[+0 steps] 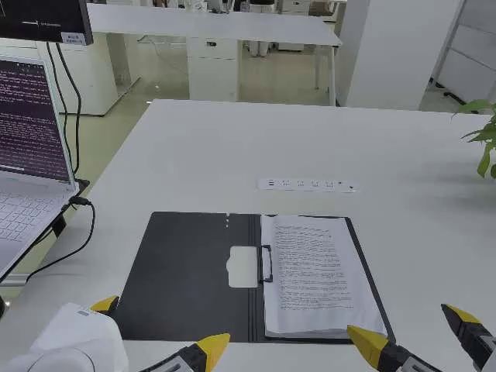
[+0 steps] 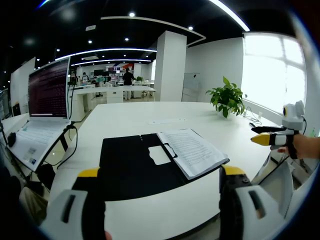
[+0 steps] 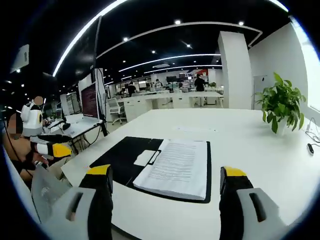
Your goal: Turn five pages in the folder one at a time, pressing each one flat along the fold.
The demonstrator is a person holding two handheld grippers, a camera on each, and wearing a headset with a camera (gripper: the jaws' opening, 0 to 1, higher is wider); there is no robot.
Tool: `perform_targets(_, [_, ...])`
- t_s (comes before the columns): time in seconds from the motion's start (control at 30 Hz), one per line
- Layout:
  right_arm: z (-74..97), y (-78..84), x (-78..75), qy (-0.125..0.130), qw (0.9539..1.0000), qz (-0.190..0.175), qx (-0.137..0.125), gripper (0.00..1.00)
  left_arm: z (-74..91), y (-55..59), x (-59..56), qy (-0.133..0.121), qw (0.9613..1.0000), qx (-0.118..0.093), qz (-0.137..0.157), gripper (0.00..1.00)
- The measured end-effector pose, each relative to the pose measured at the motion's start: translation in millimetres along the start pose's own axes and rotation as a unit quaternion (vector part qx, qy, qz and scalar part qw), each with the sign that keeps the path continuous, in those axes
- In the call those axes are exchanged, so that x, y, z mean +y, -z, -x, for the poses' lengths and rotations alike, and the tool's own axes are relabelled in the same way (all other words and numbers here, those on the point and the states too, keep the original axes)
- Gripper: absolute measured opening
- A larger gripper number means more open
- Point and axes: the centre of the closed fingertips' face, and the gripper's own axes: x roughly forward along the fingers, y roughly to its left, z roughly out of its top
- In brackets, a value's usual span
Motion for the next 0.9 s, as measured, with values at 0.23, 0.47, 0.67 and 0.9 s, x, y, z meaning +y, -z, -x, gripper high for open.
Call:
perform_targets(0.23, [0.9, 3.6, -1.5, 0.005, 1.0, -0.001, 0.007, 1.0, -3.4, -1.5, 0.8, 0.004, 1.0, 0.001, 0.001, 0.99])
perform_targets(0.47, [1.1, 4.1, -4.4, 0.009, 0.9999, -0.006, 0.006, 1.0, -6.8, 1.5, -5.8, 0.01, 0.9999, 0.008, -0.006, 0.98])
perform_targets(0.67, [0.9, 9.0, -5.6, 0.01, 0.9998, -0.008, 0.013, 1.0, -7.4, 6.8, -14.3, 0.023, 0.9996, 0.016, 0.0, 0.98])
perform_targets(0.9, [1.2, 8.4, -6.1, 0.01, 0.9998, -0.007, 0.013, 1.0, -7.7, 6.9, -13.9, 0.025, 0.9995, 0.017, -0.004, 0.98])
